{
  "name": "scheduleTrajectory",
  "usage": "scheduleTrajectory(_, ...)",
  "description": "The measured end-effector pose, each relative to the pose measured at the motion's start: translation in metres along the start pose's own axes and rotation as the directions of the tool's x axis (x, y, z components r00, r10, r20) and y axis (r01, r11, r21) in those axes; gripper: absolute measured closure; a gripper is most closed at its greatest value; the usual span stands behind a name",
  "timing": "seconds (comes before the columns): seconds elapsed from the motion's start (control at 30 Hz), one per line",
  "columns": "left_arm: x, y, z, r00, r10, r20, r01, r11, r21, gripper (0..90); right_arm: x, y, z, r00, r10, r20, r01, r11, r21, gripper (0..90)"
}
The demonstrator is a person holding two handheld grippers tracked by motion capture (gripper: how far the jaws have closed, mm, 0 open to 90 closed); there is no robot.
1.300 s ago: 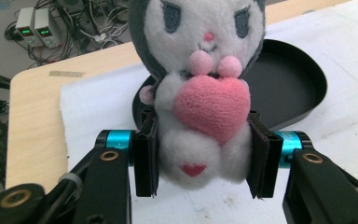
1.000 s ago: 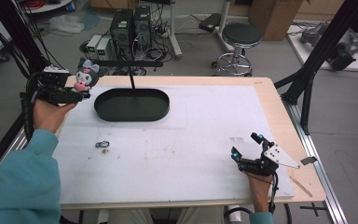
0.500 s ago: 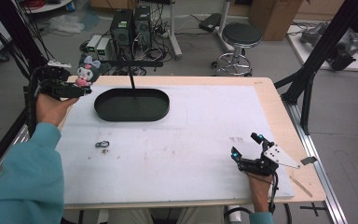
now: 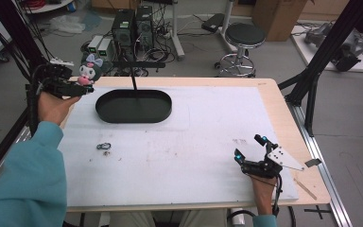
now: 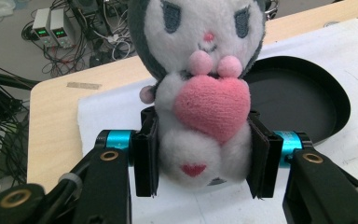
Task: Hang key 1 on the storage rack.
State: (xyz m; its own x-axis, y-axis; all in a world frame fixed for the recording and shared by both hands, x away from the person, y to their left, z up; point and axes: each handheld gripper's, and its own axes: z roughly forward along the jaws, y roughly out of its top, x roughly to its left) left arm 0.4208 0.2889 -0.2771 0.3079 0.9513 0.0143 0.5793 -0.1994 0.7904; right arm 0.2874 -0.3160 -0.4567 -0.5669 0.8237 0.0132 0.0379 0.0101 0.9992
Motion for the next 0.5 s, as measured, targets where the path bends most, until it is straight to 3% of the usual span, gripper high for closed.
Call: scheduleTrajectory(0.5, 0.0039, 0.0031, 0.0077, 0.9999, -0.014, -0.003, 0.014, 0.9998, -0.011, 54.0, 0.0001, 0.0001, 0.0002, 1.0, -0.001, 0.0, 0.001, 1.0, -0.001, 2.9)
